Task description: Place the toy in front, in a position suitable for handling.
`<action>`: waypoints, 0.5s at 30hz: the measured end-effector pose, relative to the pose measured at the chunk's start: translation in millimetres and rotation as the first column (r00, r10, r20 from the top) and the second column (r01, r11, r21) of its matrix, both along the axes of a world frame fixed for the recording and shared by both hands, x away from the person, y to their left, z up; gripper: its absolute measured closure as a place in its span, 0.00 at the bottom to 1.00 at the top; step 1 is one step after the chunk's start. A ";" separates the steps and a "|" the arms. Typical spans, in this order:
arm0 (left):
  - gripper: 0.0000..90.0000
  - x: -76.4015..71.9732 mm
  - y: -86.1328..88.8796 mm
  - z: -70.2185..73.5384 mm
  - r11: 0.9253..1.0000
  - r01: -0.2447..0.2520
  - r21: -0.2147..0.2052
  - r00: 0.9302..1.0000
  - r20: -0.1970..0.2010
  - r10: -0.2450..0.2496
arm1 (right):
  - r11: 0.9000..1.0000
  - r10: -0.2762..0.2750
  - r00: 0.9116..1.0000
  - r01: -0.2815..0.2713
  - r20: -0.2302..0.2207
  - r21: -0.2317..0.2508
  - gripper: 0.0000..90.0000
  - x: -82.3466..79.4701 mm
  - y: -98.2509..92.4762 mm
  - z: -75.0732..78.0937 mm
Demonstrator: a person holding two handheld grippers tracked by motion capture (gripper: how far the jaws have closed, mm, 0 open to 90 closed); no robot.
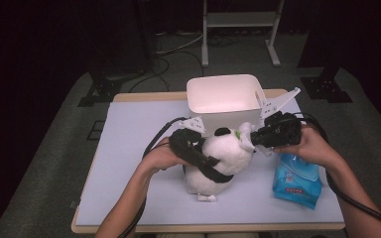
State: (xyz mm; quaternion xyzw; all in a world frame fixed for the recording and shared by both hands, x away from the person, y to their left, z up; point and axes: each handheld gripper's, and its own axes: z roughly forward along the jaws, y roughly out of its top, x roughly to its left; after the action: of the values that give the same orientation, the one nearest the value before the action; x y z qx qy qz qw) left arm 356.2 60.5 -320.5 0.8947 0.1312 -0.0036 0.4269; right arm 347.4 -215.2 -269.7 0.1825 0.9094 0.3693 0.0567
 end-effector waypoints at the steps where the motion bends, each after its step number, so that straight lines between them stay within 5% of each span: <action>1: 0.36 -0.3 0.8 2.5 1.000 -0.005 0.008 1.000 0.006 0.005 | 1.000 0.001 1.000 -0.001 0.002 0.011 0.91 0.9 -0.2 -0.1; 7: 0.37 -3.1 3.4 13.8 0.996 -0.011 0.091 0.999 0.044 0.008 | 0.999 -0.007 1.000 0.008 -0.021 0.034 0.91 4.1 -0.2 -7.8; 15: 0.36 -4.8 -14.5 13.2 0.991 0.005 0.130 0.998 0.062 -0.013 | 1.000 -0.009 1.000 0.009 0.018 0.003 0.91 0.4 2.0 6.7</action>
State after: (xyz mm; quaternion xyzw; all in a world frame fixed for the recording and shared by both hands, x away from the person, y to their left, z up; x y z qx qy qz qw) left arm 351.4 46.1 -307.3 0.9209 0.1136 0.0311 0.3715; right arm 347.8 -213.2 -263.1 0.1835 0.9075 0.3720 0.0661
